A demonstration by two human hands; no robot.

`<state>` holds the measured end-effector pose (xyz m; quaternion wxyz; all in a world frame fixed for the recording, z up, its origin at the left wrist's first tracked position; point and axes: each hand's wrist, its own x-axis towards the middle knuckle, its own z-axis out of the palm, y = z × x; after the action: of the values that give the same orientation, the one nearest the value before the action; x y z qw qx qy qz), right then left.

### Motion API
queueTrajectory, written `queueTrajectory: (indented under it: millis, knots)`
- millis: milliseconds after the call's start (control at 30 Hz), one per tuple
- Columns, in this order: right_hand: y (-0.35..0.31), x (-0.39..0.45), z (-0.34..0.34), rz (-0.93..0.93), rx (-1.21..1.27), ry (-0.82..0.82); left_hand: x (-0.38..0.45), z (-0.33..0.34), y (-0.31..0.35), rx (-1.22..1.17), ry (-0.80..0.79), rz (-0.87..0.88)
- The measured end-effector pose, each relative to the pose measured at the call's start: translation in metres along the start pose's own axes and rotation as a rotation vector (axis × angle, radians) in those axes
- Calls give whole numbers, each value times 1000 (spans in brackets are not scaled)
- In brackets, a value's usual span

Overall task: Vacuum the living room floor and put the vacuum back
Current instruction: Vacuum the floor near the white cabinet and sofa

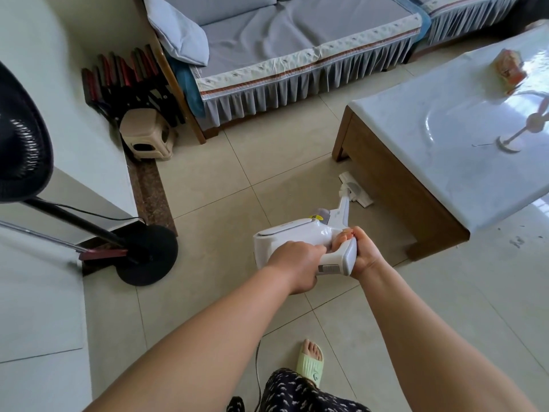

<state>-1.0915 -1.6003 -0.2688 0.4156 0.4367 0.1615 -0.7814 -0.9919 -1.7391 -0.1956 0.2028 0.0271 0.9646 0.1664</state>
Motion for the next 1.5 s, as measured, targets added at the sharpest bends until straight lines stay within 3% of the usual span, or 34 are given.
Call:
queueTrajectory:
  millis: [300,467,900,1500]
  knots:
    - [-45,12,11,-6,-20,36,39,-9,15,-30,-7,-15]
    - [-35,22,19,51,-26,14,30,-16,2,-27,17,-64]
    - [81,10,5,126,-156,-22,-77,10,-37,-6,40,-164]
    - [289,-31,-64,213,-314,0,-304,65,-66,-52,77,-345]
